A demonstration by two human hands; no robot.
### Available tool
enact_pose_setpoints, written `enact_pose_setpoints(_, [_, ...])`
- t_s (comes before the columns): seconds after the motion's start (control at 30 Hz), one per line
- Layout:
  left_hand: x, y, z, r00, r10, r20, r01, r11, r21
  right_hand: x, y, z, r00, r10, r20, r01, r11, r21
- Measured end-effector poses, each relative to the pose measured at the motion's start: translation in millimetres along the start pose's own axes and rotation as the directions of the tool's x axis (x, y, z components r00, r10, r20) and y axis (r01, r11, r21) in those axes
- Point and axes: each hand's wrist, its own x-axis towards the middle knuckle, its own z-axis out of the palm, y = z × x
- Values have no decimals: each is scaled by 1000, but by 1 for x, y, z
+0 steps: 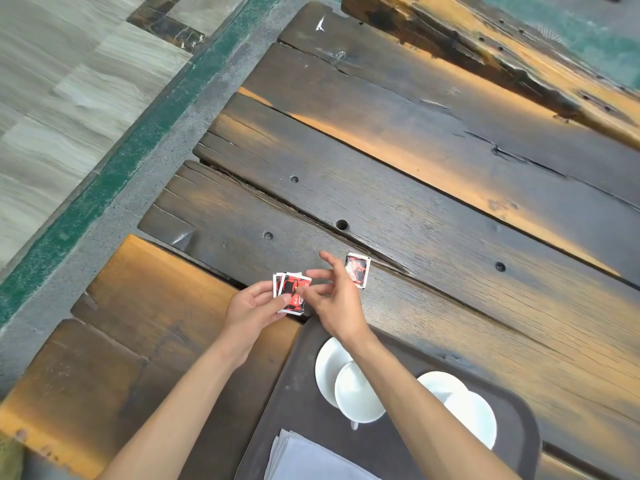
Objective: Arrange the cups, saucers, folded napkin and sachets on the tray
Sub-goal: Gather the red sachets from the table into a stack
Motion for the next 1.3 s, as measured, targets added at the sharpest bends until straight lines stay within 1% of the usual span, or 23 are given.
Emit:
enact_pose_setpoints(0.1, [1, -3, -4, 999, -16, -38, 16, 1000, -4, 0, 2, -1, 999, 17, -40, -18, 999, -28])
enact_pose_setpoints(0.17, [3, -3, -6, 998, -22, -60, 20, 999, -27, 2, 2, -11, 990, 15, -140, -25, 997, -69])
enact_pose_setpoints(0.2, [4, -2, -7, 997, -25, -70, 22, 999, -37, 5, 2, -18, 978, 4, -210, -29, 993, -116])
enact_pose_setpoints(0.27, [6, -2, -8, 996, -26, -83, 23, 999, -45, 11, 4, -34, 938, -29, -347, -72, 959, -275])
enact_pose_setpoints(0.3, [8, -2, -7, 996, -27, -86, 24, 999, -44, 14, 4, -42, 919, -37, -393, -114, 928, -355])
enact_pose_setpoints(0.37, [10, -3, -6, 996, -30, -86, 26, 999, -47, 19, 6, -53, 904, -3, -428, -211, 867, -451])
enact_pose_setpoints(0.43, [13, -4, -3, 996, -33, -89, 28, 998, -56, 23, 5, -57, 905, 60, -421, -280, 830, -483])
enact_pose_setpoints(0.53, [15, -6, 1, 995, -35, -88, 29, 997, -67, 26, 5, -55, 914, 66, -401, -293, 790, -538])
enact_pose_setpoints(0.7, [17, -7, 3, 996, -33, -82, 28, 998, -65, 29, 7, -55, 911, 89, -402, -309, 794, -523])
enact_pose_setpoints(0.77, [17, -7, 3, 996, -33, -81, 29, 998, -58, 30, 5, -56, 925, 77, -372, -282, 798, -533])
enact_pose_setpoints(0.83, [17, -8, 3, 997, -32, -74, 28, 998, -51, 30, 2, -58, 955, 47, -293, -217, 784, -582])
enact_pose_setpoints(0.93, [17, -8, 2, 997, -31, -73, 28, 999, -35, 33, -5, -61, 987, 37, -156, -141, 659, -739])
enact_pose_setpoints(0.97, [17, -8, 2, 997, -32, -75, 29, 999, -37, 35, -7, -62, 989, 46, -140, -138, 624, -769])
enact_pose_setpoints(1.0, [17, -8, 3, 996, -34, -77, 31, 999, -39, 35, -8, -62, 989, 51, -141, -143, 611, -778])
enact_pose_setpoints(1.07, [17, -8, 4, 996, -40, -77, 37, 999, -38, 35, -8, -63, 985, 42, -169, -158, 626, -763])
enact_pose_setpoints(1.2, [16, -8, 4, 996, -43, -74, 42, 999, -23, 32, -3, -69, 980, -24, -196, -131, 664, -736])
enact_pose_setpoints(1.3, [14, -7, 4, 997, -49, -66, 49, 999, -8, 26, 0, -78, 971, 2, -239, -164, 734, -659])
